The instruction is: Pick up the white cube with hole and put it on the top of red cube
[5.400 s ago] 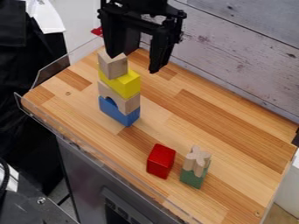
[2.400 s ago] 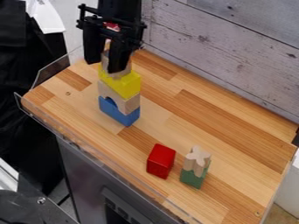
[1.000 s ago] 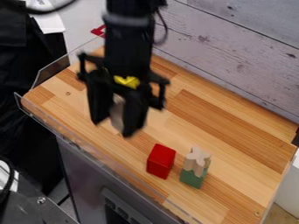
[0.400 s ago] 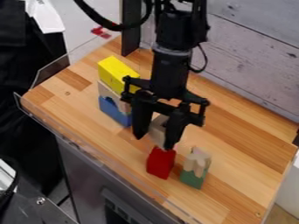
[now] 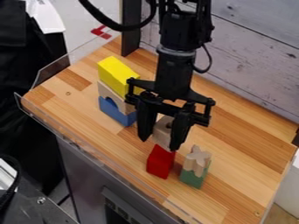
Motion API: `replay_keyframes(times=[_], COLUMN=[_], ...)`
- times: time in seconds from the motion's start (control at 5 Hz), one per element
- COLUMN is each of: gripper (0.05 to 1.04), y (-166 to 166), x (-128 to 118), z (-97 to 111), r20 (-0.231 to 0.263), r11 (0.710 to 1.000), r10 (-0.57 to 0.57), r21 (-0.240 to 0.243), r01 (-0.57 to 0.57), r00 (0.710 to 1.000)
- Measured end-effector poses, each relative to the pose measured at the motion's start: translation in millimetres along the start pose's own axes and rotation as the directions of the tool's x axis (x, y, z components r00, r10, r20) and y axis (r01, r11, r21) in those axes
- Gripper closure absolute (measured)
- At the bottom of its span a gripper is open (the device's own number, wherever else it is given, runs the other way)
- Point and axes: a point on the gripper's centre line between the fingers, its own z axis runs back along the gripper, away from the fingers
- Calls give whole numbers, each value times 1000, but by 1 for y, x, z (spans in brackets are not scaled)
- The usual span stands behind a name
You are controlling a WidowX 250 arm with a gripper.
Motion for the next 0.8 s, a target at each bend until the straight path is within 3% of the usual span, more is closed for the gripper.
replay_keyframes(times=[0.4, 0.6, 0.8], gripper=[516, 516, 516], y=[1, 0, -1], x=[-2, -3, -2], z=[-5, -14, -20], r20=[-25, -81, -107], r11=[1000, 1000, 999], r10=[13, -6, -13], r21=[-19, -29, -36], r01=[-13, 4, 9], r00=[1000, 997, 994])
